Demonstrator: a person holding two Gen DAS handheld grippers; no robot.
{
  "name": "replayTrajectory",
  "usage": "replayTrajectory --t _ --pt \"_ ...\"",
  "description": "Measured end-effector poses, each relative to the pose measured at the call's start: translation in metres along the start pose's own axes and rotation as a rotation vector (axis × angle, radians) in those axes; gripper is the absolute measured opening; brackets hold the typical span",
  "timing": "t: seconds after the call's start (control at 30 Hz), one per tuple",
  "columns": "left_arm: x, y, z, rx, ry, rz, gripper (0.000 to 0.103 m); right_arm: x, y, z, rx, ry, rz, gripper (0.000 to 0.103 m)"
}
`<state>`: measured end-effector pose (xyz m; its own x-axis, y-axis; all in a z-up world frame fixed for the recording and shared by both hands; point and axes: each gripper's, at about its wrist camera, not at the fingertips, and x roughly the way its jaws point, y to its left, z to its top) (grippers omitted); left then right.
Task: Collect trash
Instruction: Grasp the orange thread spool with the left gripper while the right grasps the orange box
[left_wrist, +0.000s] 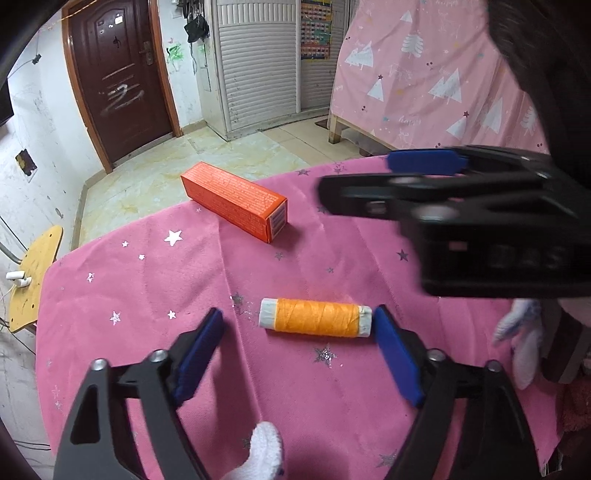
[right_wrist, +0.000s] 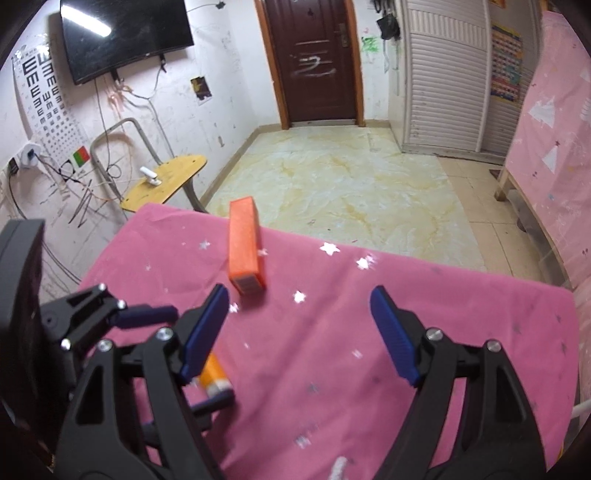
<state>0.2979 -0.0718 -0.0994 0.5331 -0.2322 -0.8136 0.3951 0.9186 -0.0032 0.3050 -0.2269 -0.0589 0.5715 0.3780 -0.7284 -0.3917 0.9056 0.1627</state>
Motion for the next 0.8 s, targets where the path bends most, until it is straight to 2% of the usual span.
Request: replayTrajectory --t 0.03,0.1,0.17,0.3,0.5,0.63,0.7,0.8 --pt "-0.001 0.001 0.0 -0.007 -0.004 -0.002 0.067 0.004 0.003 0.002 -0.007 0.005 0.004 0.078" --pt "-0.002 0.004 -0.001 -0.02 -0.012 0.001 0.056 0.013 0.01 0.007 -0.032 0.018 0.006 0.078" --pt "-0.004 0.009 -0.001 -0.046 -0.02 0.002 0.049 0.019 0.014 0.01 -0.046 0.028 0.013 0.078" --pt "-0.006 0.014 -0.002 -0.073 -0.024 -0.024 0.049 0.034 0.022 0.018 -0.071 0.053 0.041 0.078" --pt "-0.008 0.021 -0.006 -0.112 -0.029 -0.046 0.049 0.053 0.031 0.024 -0.118 0.083 0.033 0.076" --pt "-0.009 0.02 -0.007 -0.111 -0.032 -0.041 0.049 0.061 0.032 0.022 -0.119 0.098 0.032 0.053" --pt "-0.009 0.019 -0.007 -0.111 -0.033 -0.04 0.049 0.061 0.032 0.022 -0.126 0.097 0.022 0.037" --pt "-0.009 0.022 -0.007 -0.108 -0.034 -0.038 0.049 0.06 0.033 0.021 -0.131 0.097 0.041 0.023"
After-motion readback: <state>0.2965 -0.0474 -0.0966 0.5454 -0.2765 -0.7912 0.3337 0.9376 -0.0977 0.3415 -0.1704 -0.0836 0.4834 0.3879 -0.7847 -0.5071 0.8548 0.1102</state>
